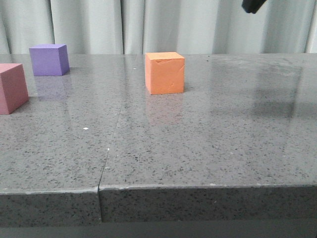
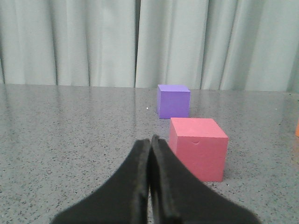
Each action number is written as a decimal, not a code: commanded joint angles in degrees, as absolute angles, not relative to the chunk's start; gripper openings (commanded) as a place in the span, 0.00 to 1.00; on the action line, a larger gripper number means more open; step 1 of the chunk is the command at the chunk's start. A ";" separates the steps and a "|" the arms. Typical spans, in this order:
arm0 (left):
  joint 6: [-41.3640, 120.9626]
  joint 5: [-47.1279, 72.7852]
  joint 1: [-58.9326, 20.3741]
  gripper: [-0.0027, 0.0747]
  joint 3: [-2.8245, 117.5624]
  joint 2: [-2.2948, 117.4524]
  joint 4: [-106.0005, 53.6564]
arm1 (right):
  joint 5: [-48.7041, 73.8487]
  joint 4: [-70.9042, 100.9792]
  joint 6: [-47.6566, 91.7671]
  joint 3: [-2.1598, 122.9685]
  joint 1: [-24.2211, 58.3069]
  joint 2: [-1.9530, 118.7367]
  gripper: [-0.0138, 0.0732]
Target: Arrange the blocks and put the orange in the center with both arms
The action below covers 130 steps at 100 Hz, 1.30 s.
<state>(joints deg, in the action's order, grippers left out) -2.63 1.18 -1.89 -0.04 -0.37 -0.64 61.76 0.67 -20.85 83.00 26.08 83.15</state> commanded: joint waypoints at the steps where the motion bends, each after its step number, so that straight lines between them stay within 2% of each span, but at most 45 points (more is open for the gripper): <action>1: -2.87 -3.38 -1.80 0.01 -2.33 -2.03 -1.05 | 53.88 0.00 -20.04 78.22 26.12 76.39 0.08; 37: -2.87 -3.49 -1.80 0.01 -2.33 -2.03 -1.05 | 34.36 -0.42 -20.04 53.62 26.12 56.92 0.08; 67: -3.11 -6.20 -1.70 0.01 -1.76 -2.03 -5.16 | 22.29 -0.99 -20.04 39.68 26.12 43.04 0.08; 88: -3.11 -4.88 -1.70 0.01 0.93 -1.93 -8.04 | 20.25 -2.20 -20.04 33.11 26.12 33.86 0.08; 114: -3.11 6.08 -1.70 0.01 10.04 1.70 -7.31 | 20.05 -2.20 -20.04 27.40 26.12 24.26 0.08; 130: -3.11 12.34 -1.70 0.01 17.28 7.45 -4.16 | 20.44 -2.20 -20.04 26.48 26.12 22.41 0.08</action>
